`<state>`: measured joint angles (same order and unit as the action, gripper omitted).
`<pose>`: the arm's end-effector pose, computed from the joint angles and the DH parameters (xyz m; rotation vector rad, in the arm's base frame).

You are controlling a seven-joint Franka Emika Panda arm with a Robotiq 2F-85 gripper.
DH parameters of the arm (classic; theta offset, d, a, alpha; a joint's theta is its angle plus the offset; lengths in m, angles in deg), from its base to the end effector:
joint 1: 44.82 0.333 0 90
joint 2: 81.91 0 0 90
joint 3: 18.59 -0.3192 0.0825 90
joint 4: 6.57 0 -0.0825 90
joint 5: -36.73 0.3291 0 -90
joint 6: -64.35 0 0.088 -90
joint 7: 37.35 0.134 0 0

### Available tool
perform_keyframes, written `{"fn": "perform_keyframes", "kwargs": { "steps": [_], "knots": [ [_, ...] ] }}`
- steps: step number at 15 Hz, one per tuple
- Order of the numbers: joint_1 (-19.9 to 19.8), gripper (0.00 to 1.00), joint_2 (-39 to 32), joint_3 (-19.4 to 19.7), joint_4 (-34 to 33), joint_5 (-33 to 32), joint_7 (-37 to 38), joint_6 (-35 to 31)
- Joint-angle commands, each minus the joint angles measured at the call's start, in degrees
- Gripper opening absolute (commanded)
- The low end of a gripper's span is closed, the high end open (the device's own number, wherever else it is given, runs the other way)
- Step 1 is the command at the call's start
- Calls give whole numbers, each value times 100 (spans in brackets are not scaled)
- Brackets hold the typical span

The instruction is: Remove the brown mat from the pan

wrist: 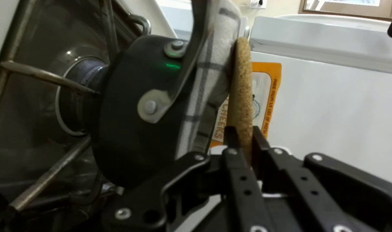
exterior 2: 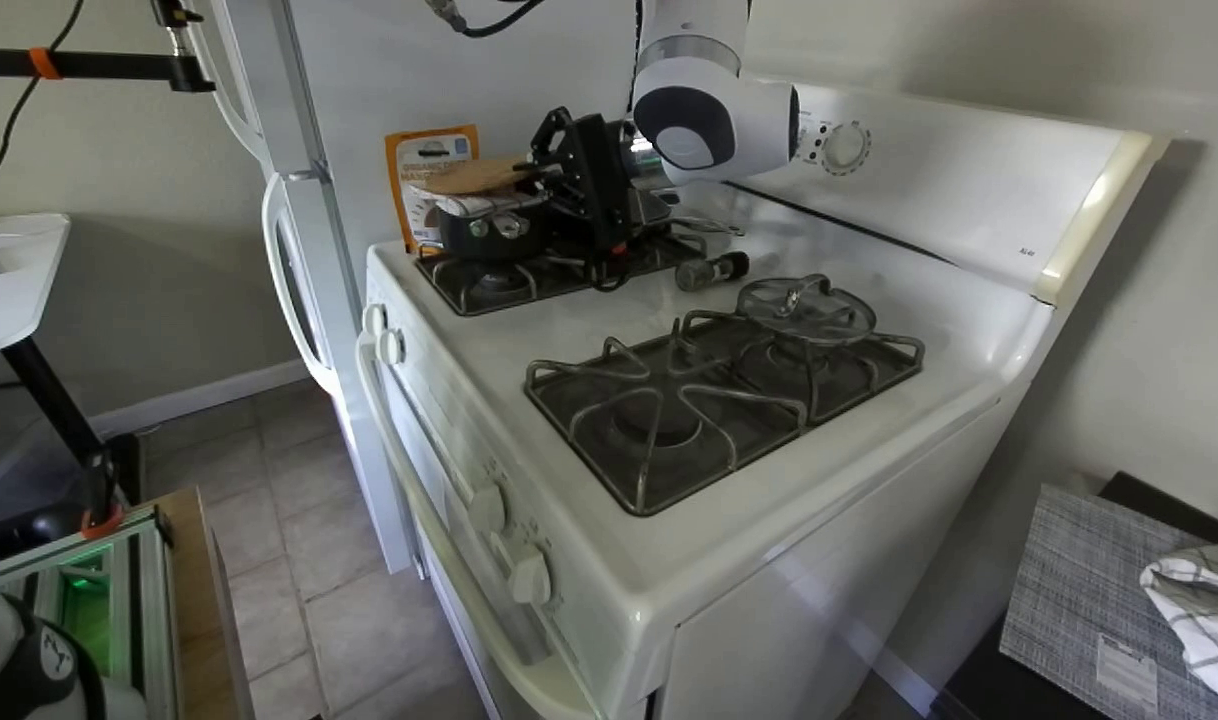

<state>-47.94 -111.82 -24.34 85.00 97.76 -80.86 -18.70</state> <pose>0.5743 0.1424 0.3780 -1.8150 -0.5053 0.1938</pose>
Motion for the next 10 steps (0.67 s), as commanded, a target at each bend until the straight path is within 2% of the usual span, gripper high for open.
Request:
{"fn": "perform_keyframes", "kwargs": {
  "steps": [1,10],
  "knots": [
    [-117,2,679,202,564,305,17,-87],
    [-500,2,3242,1319,2967,-355,990,-712]
  ]
}}
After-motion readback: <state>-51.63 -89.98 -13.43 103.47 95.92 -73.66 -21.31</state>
